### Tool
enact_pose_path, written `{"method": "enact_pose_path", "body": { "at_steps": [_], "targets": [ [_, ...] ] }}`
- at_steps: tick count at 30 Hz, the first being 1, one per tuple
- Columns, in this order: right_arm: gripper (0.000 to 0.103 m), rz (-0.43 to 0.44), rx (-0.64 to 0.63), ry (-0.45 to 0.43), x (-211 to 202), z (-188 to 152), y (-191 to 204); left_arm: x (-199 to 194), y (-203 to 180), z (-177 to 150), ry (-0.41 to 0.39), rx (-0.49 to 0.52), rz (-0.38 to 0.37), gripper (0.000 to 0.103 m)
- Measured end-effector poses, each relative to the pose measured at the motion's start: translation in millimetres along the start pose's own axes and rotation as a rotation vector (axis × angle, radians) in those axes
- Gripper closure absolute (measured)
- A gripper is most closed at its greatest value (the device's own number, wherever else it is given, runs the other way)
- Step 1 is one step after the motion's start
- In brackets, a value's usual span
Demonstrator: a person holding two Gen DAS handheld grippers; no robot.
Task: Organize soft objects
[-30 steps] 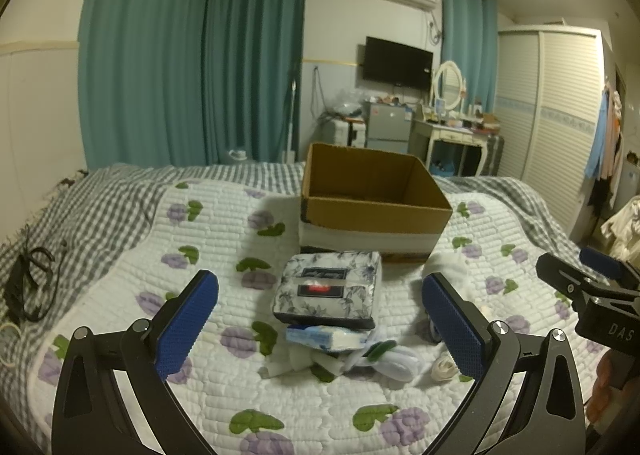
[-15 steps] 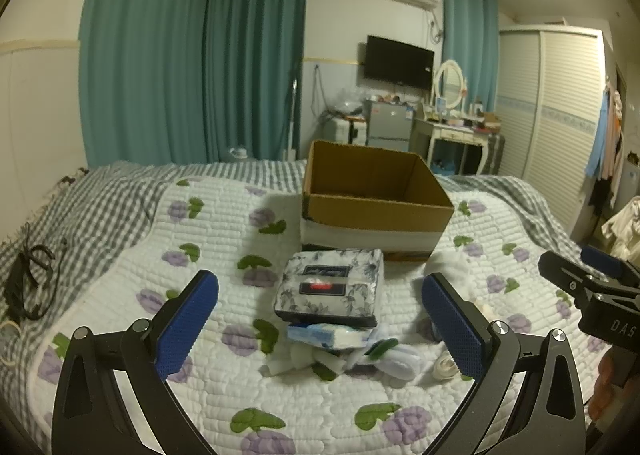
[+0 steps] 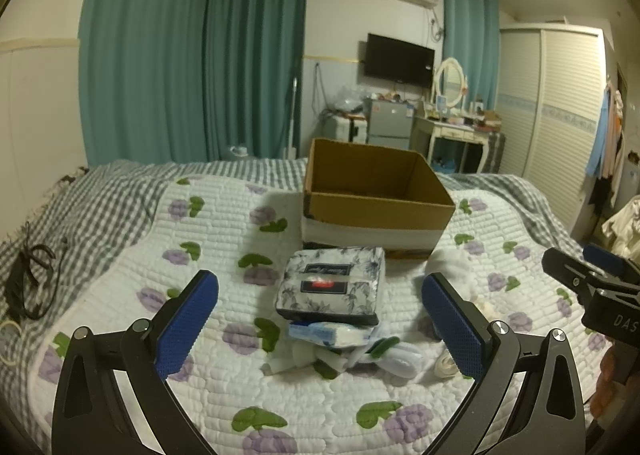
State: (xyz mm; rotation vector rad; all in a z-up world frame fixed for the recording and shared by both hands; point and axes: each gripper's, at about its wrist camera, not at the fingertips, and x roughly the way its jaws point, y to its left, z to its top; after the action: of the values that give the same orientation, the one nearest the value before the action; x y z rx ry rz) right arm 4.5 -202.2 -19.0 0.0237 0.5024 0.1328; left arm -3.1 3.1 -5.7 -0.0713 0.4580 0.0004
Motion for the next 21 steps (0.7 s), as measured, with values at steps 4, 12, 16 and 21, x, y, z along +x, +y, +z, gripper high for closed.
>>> {"method": "enact_pose_path", "body": {
  "at_steps": [4, 12, 16, 21],
  "targets": [
    [0.0, 0.0, 0.006, 0.011, 0.1, 0.4, -1.4, 1.1, -0.5, 0.5, 0.002, 0.002, -0.001, 0.0],
    [0.0, -0.006, 0.023, 0.046, -4.4, 16.5, -10.5, 3.5, -1.1, 1.0, 0.031, 0.016, -0.022, 0.0],
    [0.0, -0.034, -0.008, 0.096, -7.0, 32.2, -15.7, 1.2, 1.1, 13.7, 0.031, 0.021, -0.048, 0.0],
    [0.0, -0.051, -0.07, 0.179, 2.4, 51.1, -8.6, 8.1, 6.9, 34.1, 0.041, 0.015, -0.059, 0.0]
  ]
}}
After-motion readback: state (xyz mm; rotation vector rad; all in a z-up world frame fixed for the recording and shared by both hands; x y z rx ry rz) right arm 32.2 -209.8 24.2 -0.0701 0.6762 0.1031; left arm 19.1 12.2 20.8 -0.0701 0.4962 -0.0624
